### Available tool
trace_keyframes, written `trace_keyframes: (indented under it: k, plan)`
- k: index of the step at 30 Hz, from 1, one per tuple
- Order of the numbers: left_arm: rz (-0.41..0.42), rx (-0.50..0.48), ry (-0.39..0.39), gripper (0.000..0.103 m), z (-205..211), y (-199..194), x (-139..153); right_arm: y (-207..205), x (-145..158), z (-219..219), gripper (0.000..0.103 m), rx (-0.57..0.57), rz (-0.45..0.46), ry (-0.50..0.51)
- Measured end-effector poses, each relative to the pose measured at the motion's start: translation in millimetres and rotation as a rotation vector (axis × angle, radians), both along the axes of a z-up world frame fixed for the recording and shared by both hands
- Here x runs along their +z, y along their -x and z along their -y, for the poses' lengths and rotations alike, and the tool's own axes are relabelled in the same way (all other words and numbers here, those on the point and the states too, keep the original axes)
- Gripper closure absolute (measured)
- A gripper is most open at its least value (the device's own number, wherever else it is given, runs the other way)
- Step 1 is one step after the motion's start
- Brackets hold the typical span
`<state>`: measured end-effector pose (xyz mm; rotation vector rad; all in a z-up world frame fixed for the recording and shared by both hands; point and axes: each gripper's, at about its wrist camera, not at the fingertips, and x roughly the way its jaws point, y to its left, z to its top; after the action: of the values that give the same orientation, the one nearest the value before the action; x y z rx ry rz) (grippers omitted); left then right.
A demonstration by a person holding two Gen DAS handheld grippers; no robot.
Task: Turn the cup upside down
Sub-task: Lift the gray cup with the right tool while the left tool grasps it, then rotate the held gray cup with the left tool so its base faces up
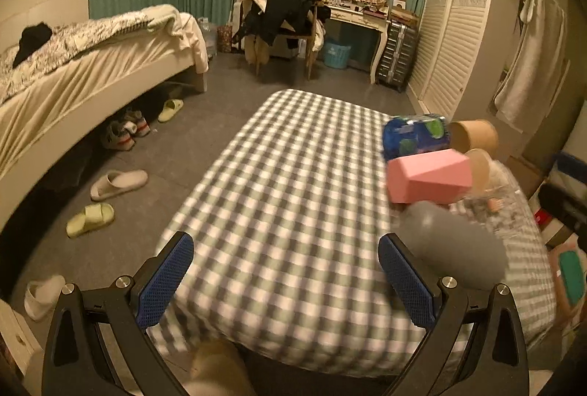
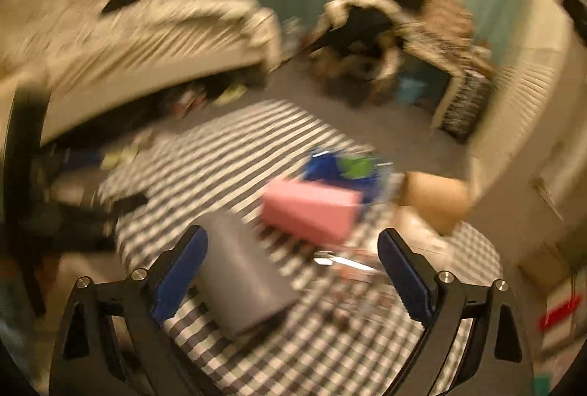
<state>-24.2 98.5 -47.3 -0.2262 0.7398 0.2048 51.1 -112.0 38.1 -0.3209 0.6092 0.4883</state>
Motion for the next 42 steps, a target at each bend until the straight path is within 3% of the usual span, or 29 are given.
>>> trace_keyframes:
  k: [4,9,14,23,29,34,38,40,42]
  plan:
    - [-0.001,-0.005,0.02,0.0,28,-5,21,9,7,40,0.002,-0.115,0.046,-0.12]
    - [-0.035,-0.014,-0.003,0.0,66,-30,30,4,-3,79,0.002,-0.157,-0.007,-0.226]
    - [-0.149,0.047,0.062,0.0,76,-63,7,0,-13,108,0.002,-0.196,-0.041,-0.27]
    - [-0.222,0.07,0.229,0.0,76,-75,-26,-2,-17,142,0.002,-0.244,-0.043,-0.363]
    - [-0.276,0.047,0.27,0.001,71,-73,-24,-2,-16,145,0.002,-0.255,-0.037,-0.364]
    - [-0.305,0.022,0.235,0.0,73,-68,-19,-2,-16,140,0.002,-0.251,-0.032,-0.36]
    - [-0.36,0.012,0.295,0.0,77,-77,-33,1,-13,136,0.002,-0.246,-0.018,-0.358]
    - [-0.427,-0.004,0.325,0.0,84,-82,-47,3,-11,137,0.002,-0.242,-0.01,-0.366]
    - [-0.432,-0.019,0.219,0.0,99,-84,-46,6,-8,140,0.002,-0.239,-0.001,-0.374]
